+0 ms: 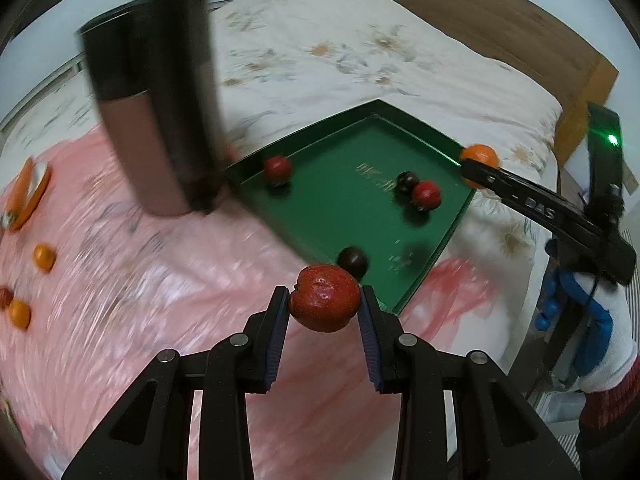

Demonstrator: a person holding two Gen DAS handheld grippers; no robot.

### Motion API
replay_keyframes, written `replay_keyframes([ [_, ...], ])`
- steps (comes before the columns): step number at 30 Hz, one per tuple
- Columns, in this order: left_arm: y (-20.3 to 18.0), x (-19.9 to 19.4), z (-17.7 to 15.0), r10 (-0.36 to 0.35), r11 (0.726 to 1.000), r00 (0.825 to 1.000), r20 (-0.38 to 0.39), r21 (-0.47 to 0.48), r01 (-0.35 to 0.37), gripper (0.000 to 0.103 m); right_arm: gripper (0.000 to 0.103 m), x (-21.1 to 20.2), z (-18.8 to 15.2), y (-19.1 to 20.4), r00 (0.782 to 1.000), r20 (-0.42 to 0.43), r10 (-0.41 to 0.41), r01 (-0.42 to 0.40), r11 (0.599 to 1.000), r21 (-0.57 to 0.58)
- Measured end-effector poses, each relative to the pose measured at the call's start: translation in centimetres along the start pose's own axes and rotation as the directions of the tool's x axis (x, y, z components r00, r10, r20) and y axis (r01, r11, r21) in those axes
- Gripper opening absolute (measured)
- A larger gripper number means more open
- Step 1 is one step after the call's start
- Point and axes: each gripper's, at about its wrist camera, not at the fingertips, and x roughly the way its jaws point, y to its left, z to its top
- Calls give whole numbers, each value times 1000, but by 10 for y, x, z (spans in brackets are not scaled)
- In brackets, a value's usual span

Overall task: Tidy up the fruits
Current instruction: 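Carry the apple in the left tool while the right tool carries the orange to the green tray, then open the left tool over the green tray while the right tool releases the orange there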

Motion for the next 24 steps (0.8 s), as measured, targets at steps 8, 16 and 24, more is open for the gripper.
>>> replay_keyframes([
  [8,-29,32,26,-36,998,999,-14,58,37,30,56,38,11,-20,998,-24,-55,54,998,-20],
  [16,-45,63,34,-31,996,998,-47,81,35,30,56,69,9,-29,994,-61,-94,92,995,-41],
  [24,-59,85,30,-9,991,997,-81,130,20,30,56,80,7,-28,991,-84,-104,98,993,-70],
])
